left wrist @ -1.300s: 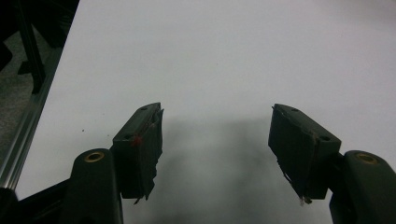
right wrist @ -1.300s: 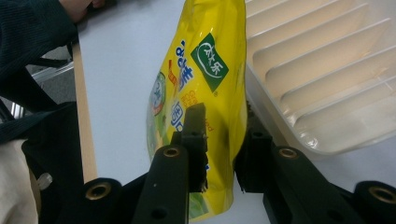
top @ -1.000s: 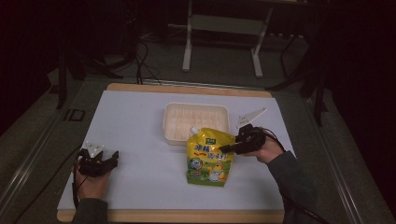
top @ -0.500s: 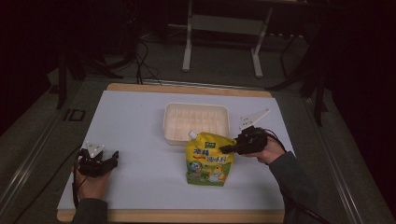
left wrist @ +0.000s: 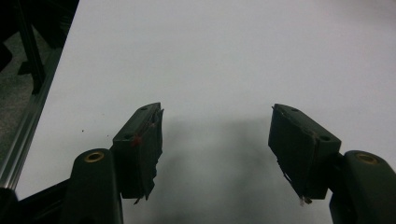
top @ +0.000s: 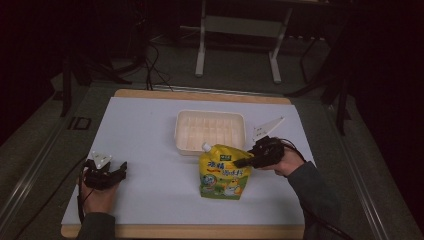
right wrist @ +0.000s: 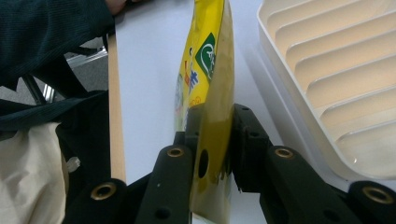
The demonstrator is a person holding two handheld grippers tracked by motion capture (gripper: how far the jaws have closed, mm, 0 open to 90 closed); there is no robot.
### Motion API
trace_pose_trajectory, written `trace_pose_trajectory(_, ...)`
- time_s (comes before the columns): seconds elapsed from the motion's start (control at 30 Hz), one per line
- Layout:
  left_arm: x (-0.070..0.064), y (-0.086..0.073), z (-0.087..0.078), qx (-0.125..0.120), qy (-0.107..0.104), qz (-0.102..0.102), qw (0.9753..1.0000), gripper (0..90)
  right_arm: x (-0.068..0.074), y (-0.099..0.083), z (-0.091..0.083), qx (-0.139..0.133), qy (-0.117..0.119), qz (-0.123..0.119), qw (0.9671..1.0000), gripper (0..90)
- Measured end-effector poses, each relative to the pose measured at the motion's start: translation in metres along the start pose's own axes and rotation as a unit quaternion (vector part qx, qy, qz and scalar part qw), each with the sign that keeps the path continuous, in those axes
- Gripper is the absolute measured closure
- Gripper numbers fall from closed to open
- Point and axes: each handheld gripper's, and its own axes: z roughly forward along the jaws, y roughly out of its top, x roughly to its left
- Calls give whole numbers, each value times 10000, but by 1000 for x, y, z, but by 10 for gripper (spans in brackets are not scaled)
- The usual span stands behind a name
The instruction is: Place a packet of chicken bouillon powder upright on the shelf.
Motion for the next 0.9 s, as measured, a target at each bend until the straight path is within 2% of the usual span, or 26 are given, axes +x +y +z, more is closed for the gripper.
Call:
trace_pose_trajectory(0.17, 0, 0, 0, -3, 2, 3, 10000, 348, -1, 3, 3, 86, -24, 173, 9998, 760)
trace_pose_trajectory(0.33, 0, 0, 0, -1, 0, 1, 10000, 348, 1, 3, 5, 204, 125, 210, 9995, 841)
trace_pose_trajectory(0.5, 0, 0, 0, 3, 3, 8, 10000, 348, 4, 3, 4, 229, 250, 263, 9991, 876)
trace_pose_trajectory(0.53, 0, 0, 0, 7, 6, 11, 10000, 348, 5, 2, 4, 203, 331, 288, 9988, 880)
trace_pose_trajectory(0.77, 0, 0, 0, 4, 4, 8, 10000, 348, 4, -2, 1, 13, 480, 439, 9979, 893)
trace_pose_trajectory(0.87, 0, 0, 0, 6, 4, 13, 10000, 348, 5, -4, 1, -99, 532, 574, 9969, 897)
trace_pose_trajectory(0.9, 0, 0, 0, 5, 3, 13, 10000, 348, 5, -4, 1, -104, 557, 685, 9960, 897)
